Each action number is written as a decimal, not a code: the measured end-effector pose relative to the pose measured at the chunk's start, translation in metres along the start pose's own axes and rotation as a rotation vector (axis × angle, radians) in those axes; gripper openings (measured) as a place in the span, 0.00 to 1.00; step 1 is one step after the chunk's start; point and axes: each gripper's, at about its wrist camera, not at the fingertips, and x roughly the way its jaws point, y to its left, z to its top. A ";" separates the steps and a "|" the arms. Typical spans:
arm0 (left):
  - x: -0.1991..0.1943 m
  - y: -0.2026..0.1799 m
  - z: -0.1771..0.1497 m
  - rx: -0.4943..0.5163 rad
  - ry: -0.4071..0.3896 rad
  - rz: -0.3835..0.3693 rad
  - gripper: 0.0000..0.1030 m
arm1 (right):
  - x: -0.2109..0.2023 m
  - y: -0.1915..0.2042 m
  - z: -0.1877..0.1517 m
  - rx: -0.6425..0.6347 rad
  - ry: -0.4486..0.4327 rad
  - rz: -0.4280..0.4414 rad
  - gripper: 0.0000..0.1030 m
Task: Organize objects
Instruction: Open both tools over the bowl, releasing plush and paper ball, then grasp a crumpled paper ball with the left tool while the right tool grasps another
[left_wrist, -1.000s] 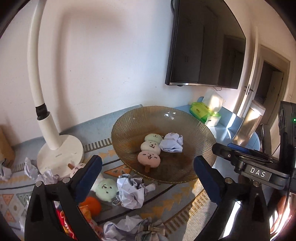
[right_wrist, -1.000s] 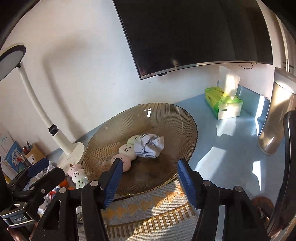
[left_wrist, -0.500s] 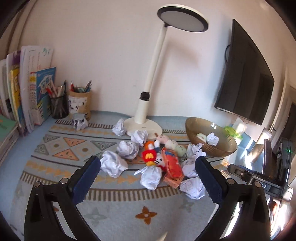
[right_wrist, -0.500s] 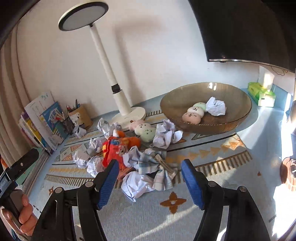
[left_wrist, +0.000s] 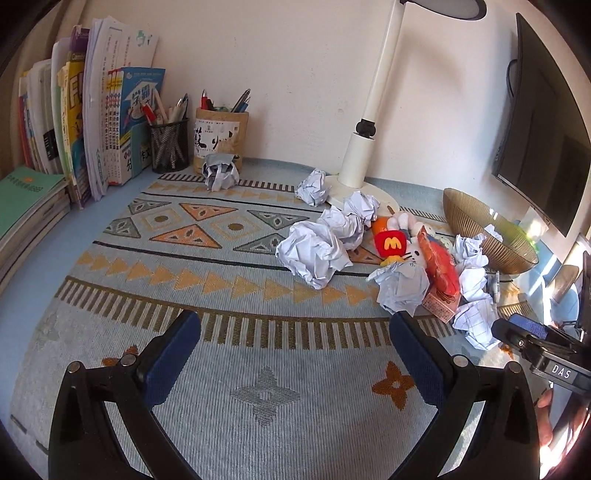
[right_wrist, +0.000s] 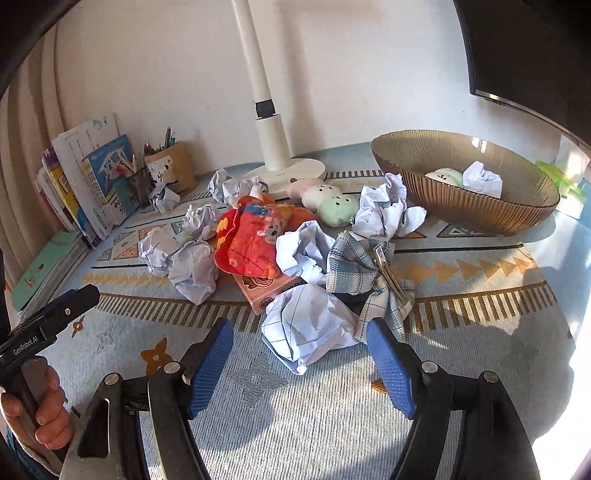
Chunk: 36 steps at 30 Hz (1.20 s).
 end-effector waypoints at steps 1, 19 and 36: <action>0.000 0.001 -0.001 -0.004 0.001 -0.003 0.99 | 0.000 0.002 -0.001 -0.009 -0.003 -0.006 0.71; 0.001 0.006 0.057 -0.043 0.140 -0.228 0.99 | 0.011 0.065 0.043 -0.067 0.062 0.116 0.71; 0.119 0.003 0.059 -0.004 0.297 -0.206 0.66 | 0.084 0.106 0.041 -0.184 0.074 0.041 0.56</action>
